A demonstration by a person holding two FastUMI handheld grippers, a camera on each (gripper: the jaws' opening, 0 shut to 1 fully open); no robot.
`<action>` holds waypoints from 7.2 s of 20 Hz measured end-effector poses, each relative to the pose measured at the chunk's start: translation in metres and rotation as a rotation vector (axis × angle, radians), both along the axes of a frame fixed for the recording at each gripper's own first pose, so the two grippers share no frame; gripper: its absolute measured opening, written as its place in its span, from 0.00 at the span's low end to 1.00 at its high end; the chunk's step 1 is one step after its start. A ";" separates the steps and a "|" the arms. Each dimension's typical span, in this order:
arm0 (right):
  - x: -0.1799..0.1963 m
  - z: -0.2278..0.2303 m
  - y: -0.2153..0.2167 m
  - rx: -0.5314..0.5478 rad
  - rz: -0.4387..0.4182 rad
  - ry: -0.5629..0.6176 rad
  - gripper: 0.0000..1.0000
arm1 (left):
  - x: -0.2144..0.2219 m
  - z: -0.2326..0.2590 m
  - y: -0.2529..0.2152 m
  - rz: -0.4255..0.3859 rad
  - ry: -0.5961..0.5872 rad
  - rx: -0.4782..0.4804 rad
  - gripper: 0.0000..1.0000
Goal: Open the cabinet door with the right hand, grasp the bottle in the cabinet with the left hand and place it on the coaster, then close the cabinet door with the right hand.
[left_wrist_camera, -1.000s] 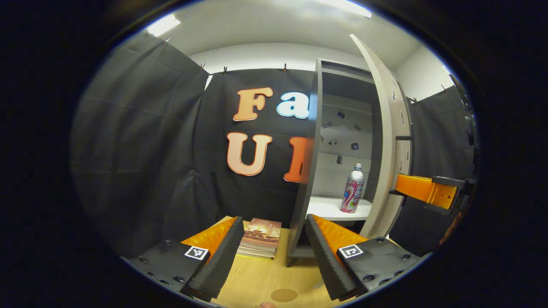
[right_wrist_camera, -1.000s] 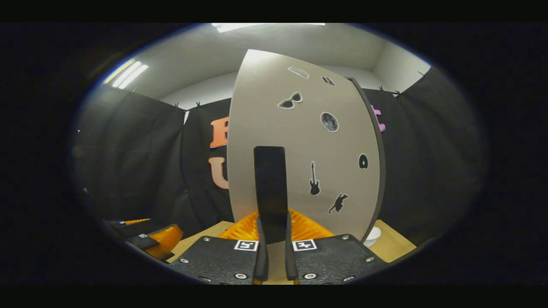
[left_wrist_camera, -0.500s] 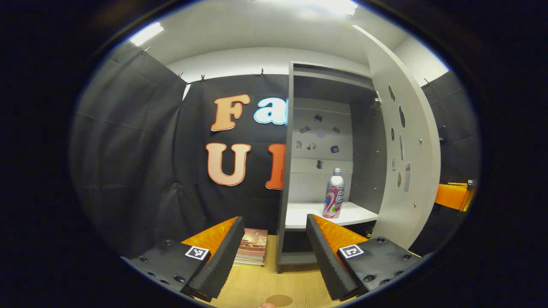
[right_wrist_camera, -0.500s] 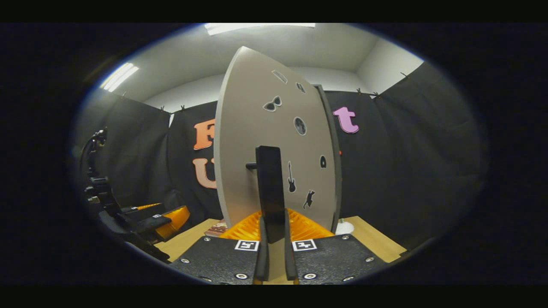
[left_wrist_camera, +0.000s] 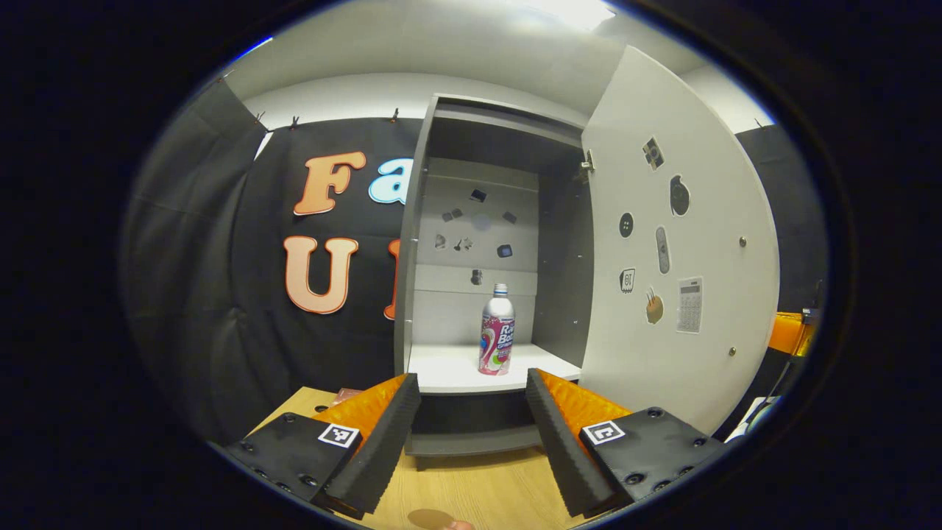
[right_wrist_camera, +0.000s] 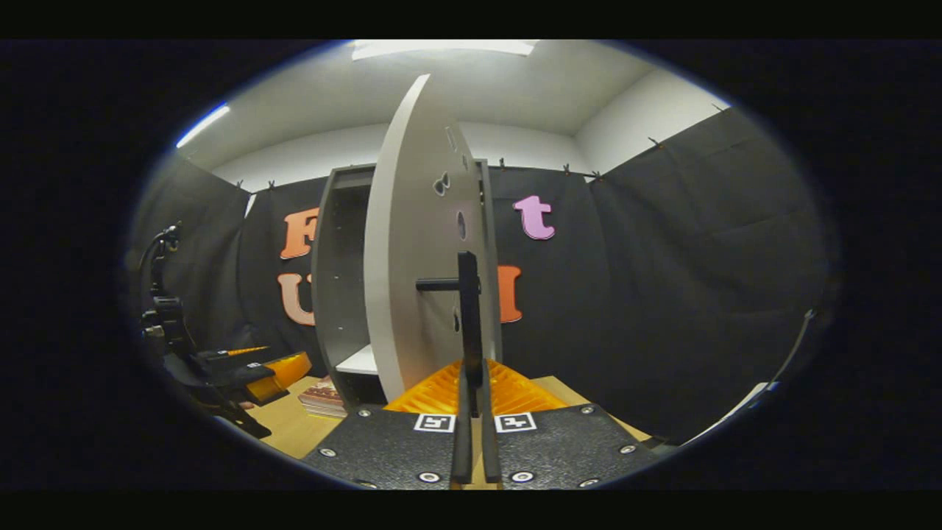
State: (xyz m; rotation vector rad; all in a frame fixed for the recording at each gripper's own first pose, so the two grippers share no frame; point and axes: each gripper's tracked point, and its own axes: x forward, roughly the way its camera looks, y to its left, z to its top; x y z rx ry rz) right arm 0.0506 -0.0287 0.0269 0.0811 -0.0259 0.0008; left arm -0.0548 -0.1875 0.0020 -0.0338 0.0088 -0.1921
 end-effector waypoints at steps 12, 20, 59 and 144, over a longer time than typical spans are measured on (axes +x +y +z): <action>0.006 -0.005 -0.074 -0.019 -0.030 0.008 0.03 | 0.004 -0.003 0.000 0.007 0.016 0.012 0.94; -0.003 -0.010 -0.090 -0.027 -0.074 0.029 0.23 | 0.010 -0.009 -0.022 -0.025 0.034 0.005 0.95; 0.110 -0.044 0.083 -0.155 -0.058 0.031 0.92 | 0.219 -0.055 -0.061 -0.250 0.073 -0.008 0.95; 0.027 -0.172 0.091 -0.100 0.022 0.206 0.92 | 0.021 -0.314 0.056 -0.082 0.092 0.140 0.81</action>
